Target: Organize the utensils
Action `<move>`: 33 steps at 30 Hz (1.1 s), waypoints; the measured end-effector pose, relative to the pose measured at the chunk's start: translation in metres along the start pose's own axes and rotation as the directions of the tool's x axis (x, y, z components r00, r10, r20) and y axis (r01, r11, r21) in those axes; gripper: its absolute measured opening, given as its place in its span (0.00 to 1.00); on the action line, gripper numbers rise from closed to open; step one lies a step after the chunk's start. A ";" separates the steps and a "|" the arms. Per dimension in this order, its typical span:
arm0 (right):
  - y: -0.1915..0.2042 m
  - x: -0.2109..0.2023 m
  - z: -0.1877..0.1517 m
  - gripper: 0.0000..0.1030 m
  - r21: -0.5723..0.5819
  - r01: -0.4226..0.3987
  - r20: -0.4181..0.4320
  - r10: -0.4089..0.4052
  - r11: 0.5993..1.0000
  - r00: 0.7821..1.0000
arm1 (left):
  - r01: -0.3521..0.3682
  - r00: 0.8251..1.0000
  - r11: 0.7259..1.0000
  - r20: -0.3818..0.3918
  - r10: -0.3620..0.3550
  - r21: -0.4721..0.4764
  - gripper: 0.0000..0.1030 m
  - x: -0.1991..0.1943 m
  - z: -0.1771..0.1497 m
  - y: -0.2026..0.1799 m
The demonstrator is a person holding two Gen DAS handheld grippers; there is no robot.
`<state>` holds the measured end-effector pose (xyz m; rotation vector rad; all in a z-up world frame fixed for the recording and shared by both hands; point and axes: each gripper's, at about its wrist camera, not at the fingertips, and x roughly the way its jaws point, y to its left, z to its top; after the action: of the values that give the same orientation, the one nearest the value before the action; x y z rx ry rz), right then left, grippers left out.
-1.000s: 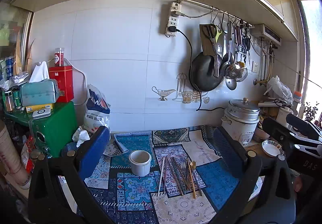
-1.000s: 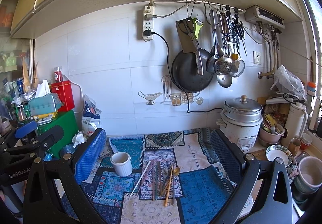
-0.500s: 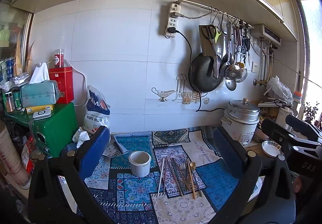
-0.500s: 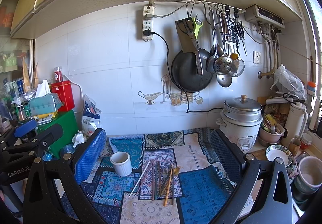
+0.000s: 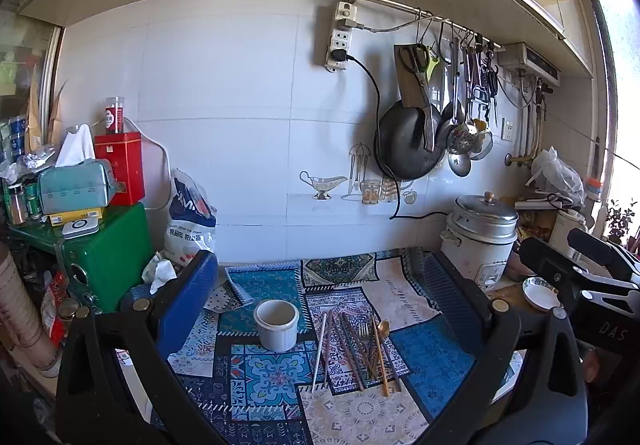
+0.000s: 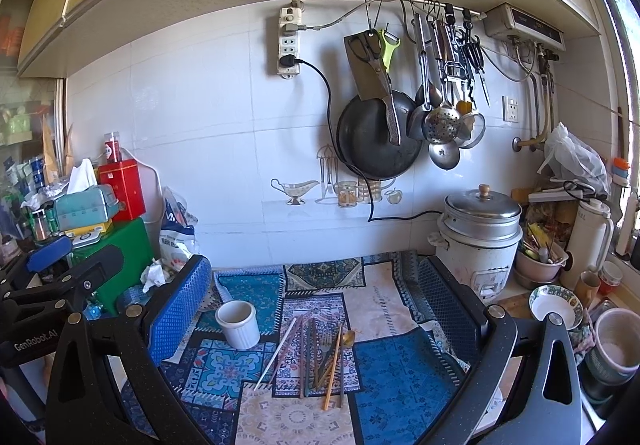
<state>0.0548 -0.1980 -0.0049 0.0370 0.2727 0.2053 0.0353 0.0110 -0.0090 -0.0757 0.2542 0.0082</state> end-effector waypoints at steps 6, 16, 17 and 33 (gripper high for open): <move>-0.009 0.017 -0.007 1.00 0.000 0.015 -0.043 -0.015 1.000 0.999 | -0.011 0.999 1.000 -0.037 0.011 -0.004 1.00 0.022 -0.005 -0.003; -0.034 0.080 -0.038 1.00 -0.034 0.075 -0.222 -0.081 0.997 0.972 | -0.058 0.980 0.998 -0.193 0.053 -0.020 1.00 0.097 -0.034 -0.001; -0.037 0.088 -0.042 1.00 -0.041 0.083 -0.246 -0.091 0.996 0.965 | -0.053 0.975 0.998 -0.218 0.046 -0.027 1.00 0.108 -0.038 -0.001; -0.099 0.241 -0.139 0.97 -0.046 0.040 -0.673 -0.060 0.998 0.737 | -0.100 0.813 0.994 -0.572 0.109 0.048 1.00 0.276 -0.146 -0.012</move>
<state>0.2633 -0.2436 -0.2087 -0.0781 1.0065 0.1616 0.2655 -0.0127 -0.2188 -0.0465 0.8699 0.0951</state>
